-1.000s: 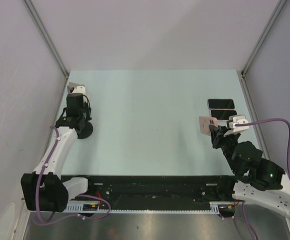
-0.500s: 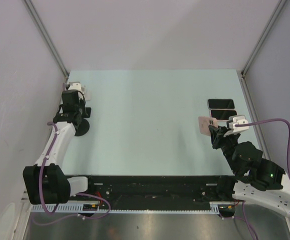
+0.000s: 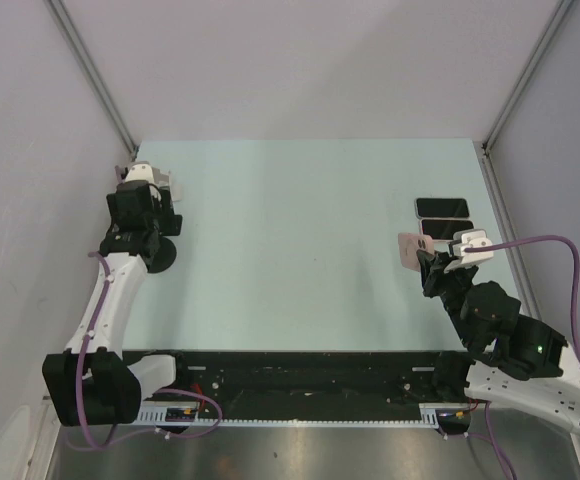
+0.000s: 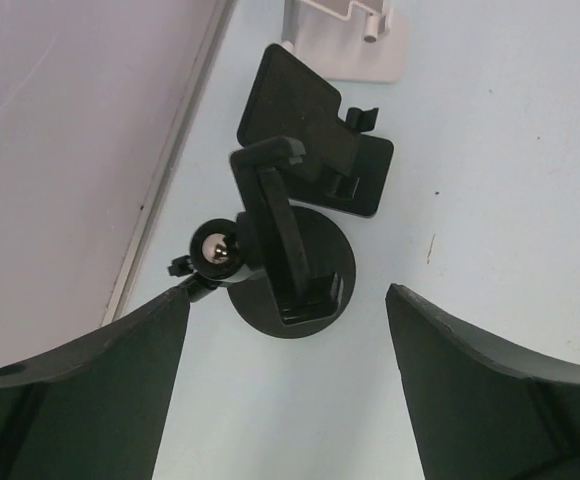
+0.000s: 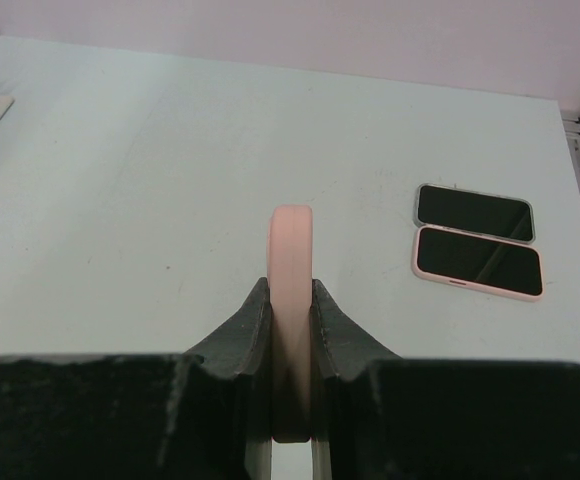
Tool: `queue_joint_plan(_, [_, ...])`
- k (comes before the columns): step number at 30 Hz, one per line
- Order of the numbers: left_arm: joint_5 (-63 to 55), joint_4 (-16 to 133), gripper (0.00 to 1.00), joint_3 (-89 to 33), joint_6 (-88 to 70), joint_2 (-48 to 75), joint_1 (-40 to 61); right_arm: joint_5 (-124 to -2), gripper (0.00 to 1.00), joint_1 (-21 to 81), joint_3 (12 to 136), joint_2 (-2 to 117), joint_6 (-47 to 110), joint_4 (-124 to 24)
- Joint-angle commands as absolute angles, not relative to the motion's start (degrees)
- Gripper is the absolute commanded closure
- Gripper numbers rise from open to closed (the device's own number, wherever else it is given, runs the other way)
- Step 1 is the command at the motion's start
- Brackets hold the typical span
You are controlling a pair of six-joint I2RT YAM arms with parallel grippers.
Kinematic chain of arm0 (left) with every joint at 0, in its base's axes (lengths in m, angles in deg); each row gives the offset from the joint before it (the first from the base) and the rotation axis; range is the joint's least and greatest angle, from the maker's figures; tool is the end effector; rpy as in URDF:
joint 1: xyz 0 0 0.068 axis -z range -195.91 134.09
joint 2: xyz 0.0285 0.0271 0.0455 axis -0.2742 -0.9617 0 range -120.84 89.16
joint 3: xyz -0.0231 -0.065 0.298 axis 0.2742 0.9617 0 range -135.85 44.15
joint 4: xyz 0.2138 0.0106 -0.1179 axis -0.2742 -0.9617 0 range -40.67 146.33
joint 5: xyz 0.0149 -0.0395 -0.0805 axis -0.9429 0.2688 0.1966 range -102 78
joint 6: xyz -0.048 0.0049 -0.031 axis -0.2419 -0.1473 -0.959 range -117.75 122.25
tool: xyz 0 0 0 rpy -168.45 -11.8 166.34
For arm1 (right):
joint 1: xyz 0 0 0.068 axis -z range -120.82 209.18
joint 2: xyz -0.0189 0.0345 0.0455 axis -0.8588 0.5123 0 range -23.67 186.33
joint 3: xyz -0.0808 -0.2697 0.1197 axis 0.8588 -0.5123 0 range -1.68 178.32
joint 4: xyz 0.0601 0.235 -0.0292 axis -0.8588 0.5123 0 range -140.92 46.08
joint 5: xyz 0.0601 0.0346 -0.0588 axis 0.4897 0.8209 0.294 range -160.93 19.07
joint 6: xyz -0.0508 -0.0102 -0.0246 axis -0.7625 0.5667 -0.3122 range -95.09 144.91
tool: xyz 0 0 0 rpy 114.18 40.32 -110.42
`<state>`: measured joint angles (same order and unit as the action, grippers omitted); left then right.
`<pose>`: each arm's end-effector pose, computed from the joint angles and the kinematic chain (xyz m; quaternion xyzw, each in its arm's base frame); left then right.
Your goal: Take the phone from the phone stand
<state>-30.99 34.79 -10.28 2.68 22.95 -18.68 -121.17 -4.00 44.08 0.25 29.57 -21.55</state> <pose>0.2269 0.0241 0.3369 -0.0960 0.8663 0.1582 0.4640 0.0435 0.0168 0.3614 -0.0886 0.7308 0.0682 0.6734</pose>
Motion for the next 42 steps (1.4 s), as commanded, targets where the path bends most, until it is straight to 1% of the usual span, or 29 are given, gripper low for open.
queue_joint_plan(1, [-30.99, 35.76, 0.11, -10.69, 2.78, 27.63, -18.90, -122.62, 1.00, -4.36, 44.73, 0.68, 28.86, -26.39])
queue_joint_plan(4, [-29.33, 35.76, 0.04, -11.04, 2.60, 30.71, -18.03, -121.38, 1.00, -4.28, 44.73, 0.94, 29.30, -27.44])
queue_joint_plan(5, [-26.53, 35.76, 0.02, -11.13, 2.69, 31.59, -16.98, -120.95, 1.00, -4.36, 44.73, 1.20, 29.48, -27.62])
queue_joint_plan(7, [-23.27, 35.85, 0.00, -11.31, 3.74, 34.48, -14.79, -120.51, 1.00, -4.27, 44.73, 1.47, 30.52, -28.06])
queue_joint_plan(9, [-20.88, 36.11, 0.00, -11.66, 5.23, 36.07, -9.87, -120.24, 1.00, -4.10, 45.16, 2.34, 31.84, -28.15])
queue_joint_plan(15, [-23.16, 39.88, 0.00, -10.78, 6.38, 40.90, 7.09, -118.22, 1.00, -2.26, 47.53, 5.42, 39.22, -27.19])
queue_joint_plan(20, [-23.00, 44.54, 0.00, -9.46, 3.40, 40.47, 20.53, -113.31, 1.00, 1.34, 49.65, 9.64, 45.73, -24.11])
queue_joint_plan(22, [-22.81, 46.47, 0.00, -8.33, 1.64, 38.72, 24.50, -111.02, 1.00, 4.50, 50.00, 10.87, 49.07, -23.06])
queue_joint_plan(23, [-23.60, 49.01, 0.00, -7.80, 1.03, 37.93, 29.30, -108.05, 1.00, 5.65, 50.09, 11.83, 50.30, -22.97])
queue_joint_plan(24, [-24.39, 50.42, 0.00, -6.92, 1.80, 36.18, 31.79, -106.28, 1.00, 8.62, 50.09, 12.19, 51.79, -22.79])
queue_joint_plan(25, [-27.18, 51.83, 0.00, -6.65, 2.07, 35.21, 34.42, -104.44, 1.00, 10.12, 50.09, 12.62, 54.06, -22.53])
queue_joint_plan(26, [-28.34, 54.80, 0.00, -6.39, 3.38, 34.07, 39.32, -100.16, 1.00, 12.05, 50.09, 13.50, 55.39, -22.35])
queue_joint_plan(27, [-29.31, 56.05, 0.00, -6.04, 5.83, 31.71, 41.63, -97.68, 1.00, 13.81, 50.09, 13.94, 56.54, -22.26])
queue_joint_plan(28, [-30.45, 58.33, 0.00, -5.68, 7.16, 30.73, 43.92, -95.30, 1.00, 17.66, 50.09, 14.47, 58.90, -21.92])
queue_joint_plan(29, [-32.64, 62.79, 0.00, -5.16, 8.65, 29.85, 47.86, -90.32, 1.00, 19.61, 50.09, 14.82, 59.79, -21.82])
queue_joint_plan(30, [-33.09, 64.74, 0.00, -4.63, 11.36, 28.18, 49.64, -88.01, 1.00, 21.37, 50.09, 15.70, 60.67, -21.65])
queue_joint_plan(31, [-33.62, 66.77, 0.00, -3.76, 12.26, 27.47, 51.05, -85.81, 1.00, 24.87, 50.09, 15.97, 61.55, -21.13])
queue_joint_plan(35, [-31.26, 77.82, 0.00, -0.94, 13.85, 23.52, 54.74, -75.97, 1.00, 30.86, 50.09, 17.64, 65.94, -20.59])
queue_joint_plan(38, [-30.37, 81.80, 0.00, -0.50, 16.48, 18.78, 56.94, -73.05, 1.00, 32.55, 49.91, 18.25, 67.27, -21.03])
queue_joint_plan(42, [-33.35, 85.59, 0.00, -2.07, 20.08, 10.79, 59.67, -71.55, 1.00, 32.64, 49.56, 18.87, 69.02, -21.65])
